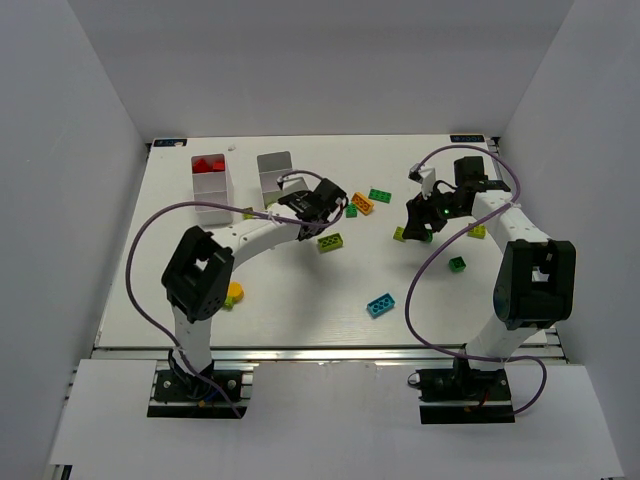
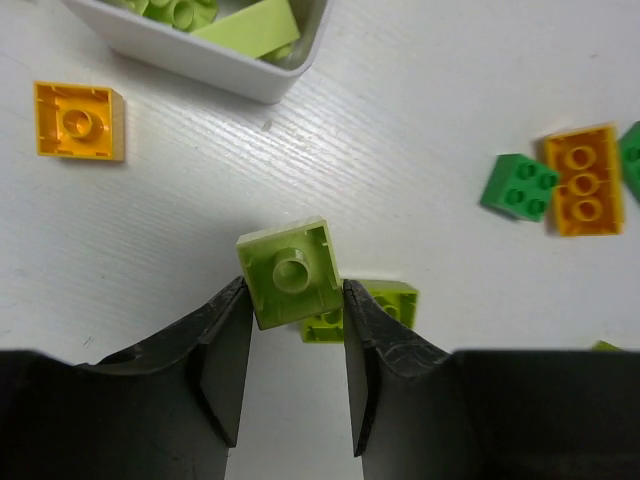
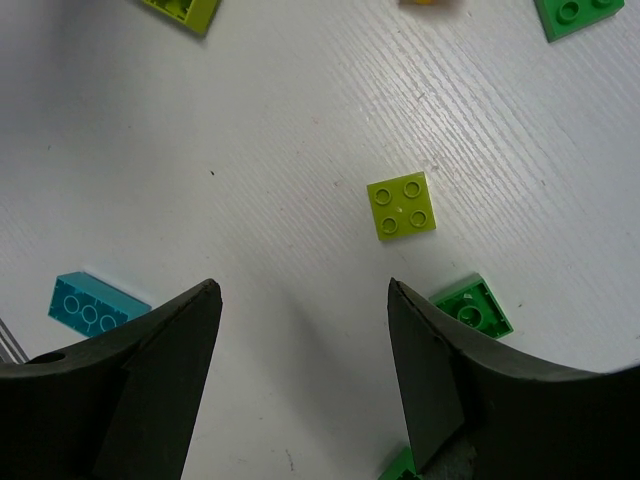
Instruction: Sort the legos into containers by color
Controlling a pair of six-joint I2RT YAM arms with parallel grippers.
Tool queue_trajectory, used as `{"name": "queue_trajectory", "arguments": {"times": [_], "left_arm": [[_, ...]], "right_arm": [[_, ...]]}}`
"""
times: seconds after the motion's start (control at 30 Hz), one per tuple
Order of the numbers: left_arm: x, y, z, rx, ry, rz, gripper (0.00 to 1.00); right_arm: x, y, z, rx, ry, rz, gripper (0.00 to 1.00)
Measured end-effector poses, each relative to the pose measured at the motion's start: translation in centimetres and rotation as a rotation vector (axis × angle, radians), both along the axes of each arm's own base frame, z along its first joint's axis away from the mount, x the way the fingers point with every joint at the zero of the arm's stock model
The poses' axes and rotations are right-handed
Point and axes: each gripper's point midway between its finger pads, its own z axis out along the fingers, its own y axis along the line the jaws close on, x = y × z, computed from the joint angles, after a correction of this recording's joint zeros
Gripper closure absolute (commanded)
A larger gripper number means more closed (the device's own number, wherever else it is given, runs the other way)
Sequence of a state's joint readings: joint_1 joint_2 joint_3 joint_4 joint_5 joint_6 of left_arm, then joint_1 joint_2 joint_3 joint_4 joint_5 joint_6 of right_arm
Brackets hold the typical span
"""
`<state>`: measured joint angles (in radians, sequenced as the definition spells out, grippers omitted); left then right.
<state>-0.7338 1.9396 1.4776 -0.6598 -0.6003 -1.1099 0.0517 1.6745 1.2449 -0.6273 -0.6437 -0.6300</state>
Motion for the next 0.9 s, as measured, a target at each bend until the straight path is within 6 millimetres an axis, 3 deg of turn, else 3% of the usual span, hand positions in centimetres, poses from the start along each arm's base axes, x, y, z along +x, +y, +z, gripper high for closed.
{"name": "queue_trajectory", "arguments": {"times": [0.13,0.27,0.53,0.67,0.77,0.9], "left_arm": [[1.1,-0.4,3.2,-0.022,-0.048,0.002,0.78],[2.3,0.6,4.3,-0.015,-0.061,0.014,0.78],[4.9,7.1,4.3,0.073,-0.028,0.080,0.78],[5.6,8.8,4.3,0.102,-0.018,0.080,0.75],[5.7,9.1,4.2,0.113,-0.008,0.063,0.68],[6.0,8.7,3.8,0.117,0.003,0.039,0.46]], "right_arm": [[-0.1,0.2,0.1,0.009,0.001,0.004,0.28],[-0.1,0.3,0.2,0.016,0.001,0.008,0.28],[-0.2,0.4,0.2,0.027,0.004,0.013,0.28],[-0.2,0.5,0.3,0.031,0.004,0.015,0.28],[-0.2,0.5,0.3,0.033,0.005,0.016,0.28],[-0.2,0.5,0.4,0.034,0.004,0.017,0.28]]}}
